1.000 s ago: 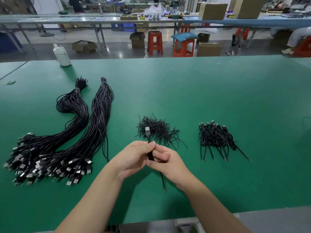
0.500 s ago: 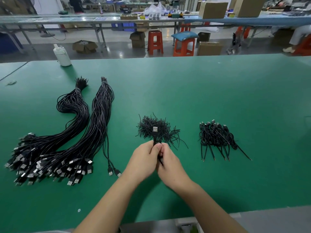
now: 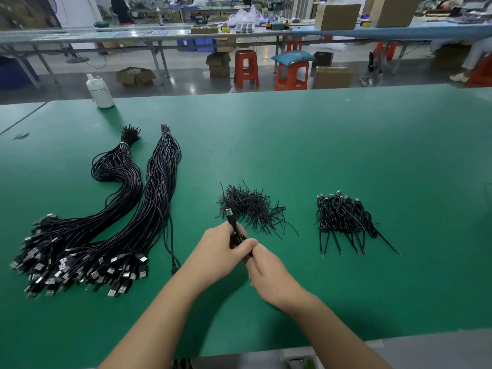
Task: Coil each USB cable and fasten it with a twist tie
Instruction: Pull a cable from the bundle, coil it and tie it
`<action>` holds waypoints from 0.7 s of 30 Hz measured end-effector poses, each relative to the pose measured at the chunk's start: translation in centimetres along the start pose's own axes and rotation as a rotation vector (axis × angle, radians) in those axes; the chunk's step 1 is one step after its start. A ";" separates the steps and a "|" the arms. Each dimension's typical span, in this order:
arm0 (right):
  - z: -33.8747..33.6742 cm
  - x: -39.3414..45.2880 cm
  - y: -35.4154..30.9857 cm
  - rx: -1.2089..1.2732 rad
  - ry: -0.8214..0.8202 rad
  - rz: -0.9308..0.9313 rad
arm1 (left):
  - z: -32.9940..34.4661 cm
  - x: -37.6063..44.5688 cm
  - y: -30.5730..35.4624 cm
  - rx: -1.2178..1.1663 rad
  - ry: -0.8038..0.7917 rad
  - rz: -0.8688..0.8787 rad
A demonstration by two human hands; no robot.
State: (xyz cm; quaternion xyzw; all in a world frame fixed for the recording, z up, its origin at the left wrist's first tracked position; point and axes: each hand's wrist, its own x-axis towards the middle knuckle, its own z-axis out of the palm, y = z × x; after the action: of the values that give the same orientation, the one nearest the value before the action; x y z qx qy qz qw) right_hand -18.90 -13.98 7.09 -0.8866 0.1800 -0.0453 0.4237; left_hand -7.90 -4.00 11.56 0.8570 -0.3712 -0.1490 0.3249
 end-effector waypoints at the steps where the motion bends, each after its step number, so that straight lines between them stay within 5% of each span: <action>1: 0.2 0.1 0.2 0.023 -0.012 0.035 | 0.0 0.2 -0.1 0.019 -0.006 -0.029; 5: 1.0 0.2 0.2 0.168 -0.002 0.040 | 0.4 0.9 -0.4 0.087 -0.031 -0.072; 13: 1.2 0.4 0.8 -0.005 0.106 -0.017 | 1.0 2.3 -0.4 0.111 -0.060 -0.045; 17: 0.6 0.7 2.1 -0.068 0.091 -0.003 | 1.7 3.0 -0.6 -0.064 -0.130 -0.061; 21: 0.9 0.8 3.4 0.201 0.186 0.181 | 2.5 3.8 -1.5 -0.509 -0.233 -0.152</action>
State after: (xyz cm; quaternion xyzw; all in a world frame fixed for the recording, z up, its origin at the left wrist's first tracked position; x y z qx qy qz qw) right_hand -18.93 -15.54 3.84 -0.8119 0.2919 -0.1065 0.4943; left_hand -5.75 -7.11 8.65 0.7503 -0.2913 -0.3590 0.4726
